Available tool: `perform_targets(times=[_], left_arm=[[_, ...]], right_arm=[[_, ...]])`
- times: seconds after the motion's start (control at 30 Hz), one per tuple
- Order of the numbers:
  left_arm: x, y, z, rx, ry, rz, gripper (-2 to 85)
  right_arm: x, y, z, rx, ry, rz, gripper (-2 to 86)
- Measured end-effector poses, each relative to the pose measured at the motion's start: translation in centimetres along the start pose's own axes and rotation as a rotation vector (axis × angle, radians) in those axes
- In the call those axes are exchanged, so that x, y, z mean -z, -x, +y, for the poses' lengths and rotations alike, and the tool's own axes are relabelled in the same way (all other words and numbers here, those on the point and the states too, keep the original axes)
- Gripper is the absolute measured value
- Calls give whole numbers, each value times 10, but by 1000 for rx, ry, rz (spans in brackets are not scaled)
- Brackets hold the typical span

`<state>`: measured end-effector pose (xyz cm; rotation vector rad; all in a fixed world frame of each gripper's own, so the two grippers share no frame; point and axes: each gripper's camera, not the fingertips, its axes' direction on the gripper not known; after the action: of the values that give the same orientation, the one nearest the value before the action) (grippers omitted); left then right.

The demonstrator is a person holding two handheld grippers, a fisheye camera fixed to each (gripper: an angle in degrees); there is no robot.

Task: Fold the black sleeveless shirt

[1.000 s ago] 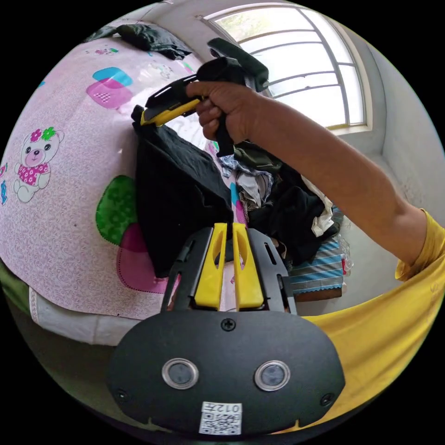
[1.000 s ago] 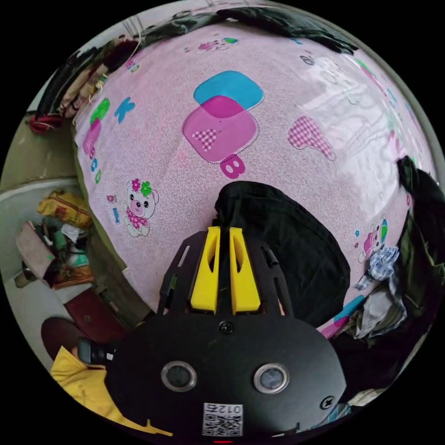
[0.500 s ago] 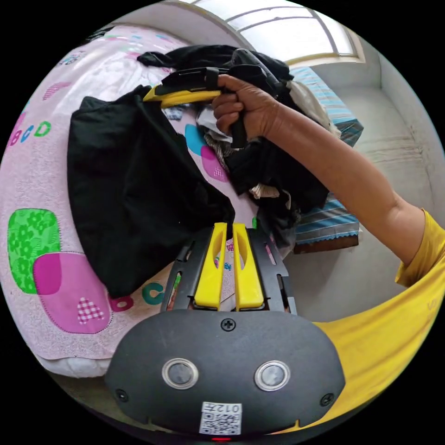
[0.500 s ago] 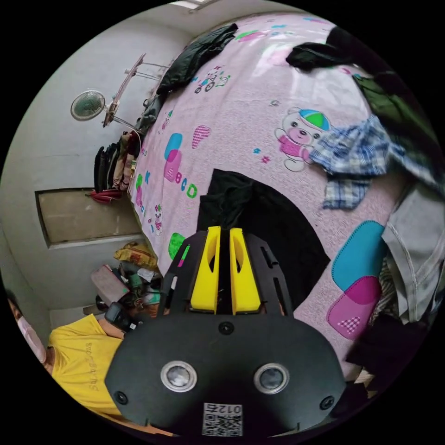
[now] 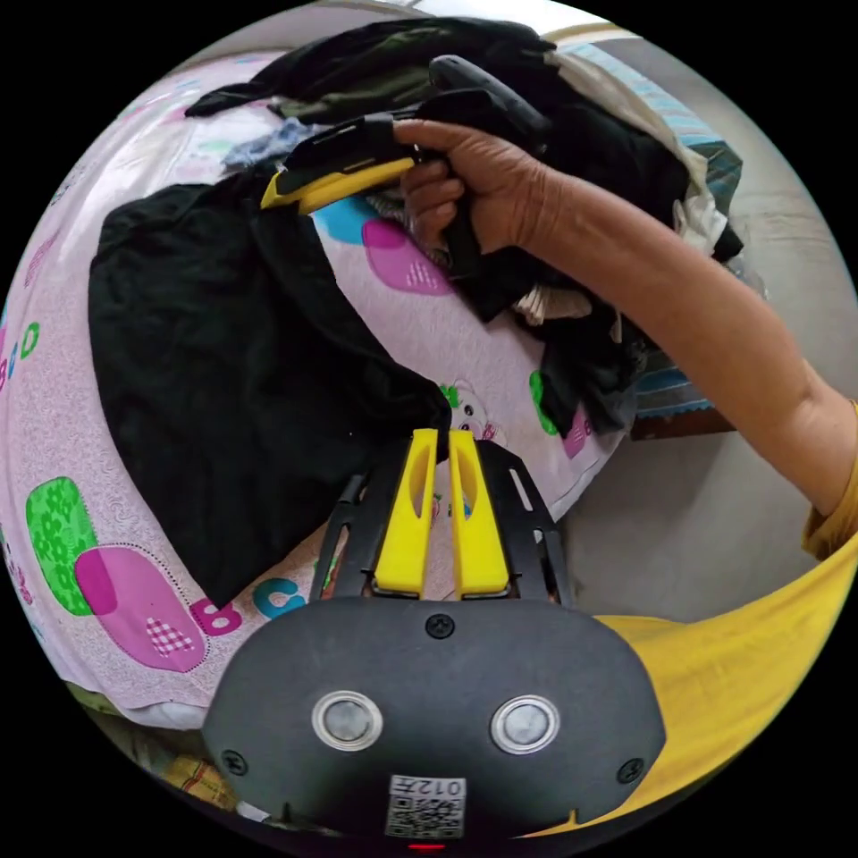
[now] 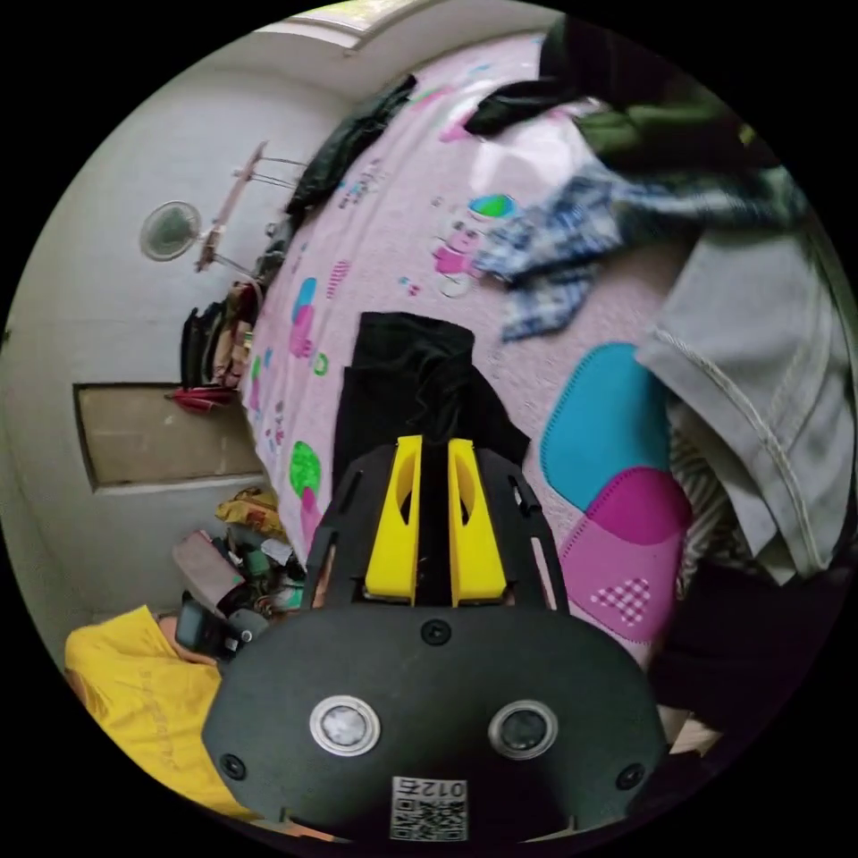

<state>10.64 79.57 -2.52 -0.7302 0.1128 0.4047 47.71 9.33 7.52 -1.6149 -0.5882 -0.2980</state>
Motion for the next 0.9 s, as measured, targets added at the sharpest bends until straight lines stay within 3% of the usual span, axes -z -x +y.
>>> perform_targets(times=[0.23, 0.37, 0.63, 0.77, 0.9], left_arm=[[-14, -58, -26, -128, 91, -71, 70], [0, -103, -24, -316, 115, -23, 64], [65, -46, 5, 12, 13, -172, 45], [61, -49, -1, -56, 110, -232, 38], [42, -45, -2, -62, 227, -294, 31]], right_arm=[[42, -54, 67, -106, -251, 61, 50], [43, -56, 109, -57, -234, 135, 28], [0, -52, 211, 35, -148, 113, 19], [-22, -60, 237, 8, -129, 145, 16], [-48, -95, 239, -75, -48, 313, 13]])
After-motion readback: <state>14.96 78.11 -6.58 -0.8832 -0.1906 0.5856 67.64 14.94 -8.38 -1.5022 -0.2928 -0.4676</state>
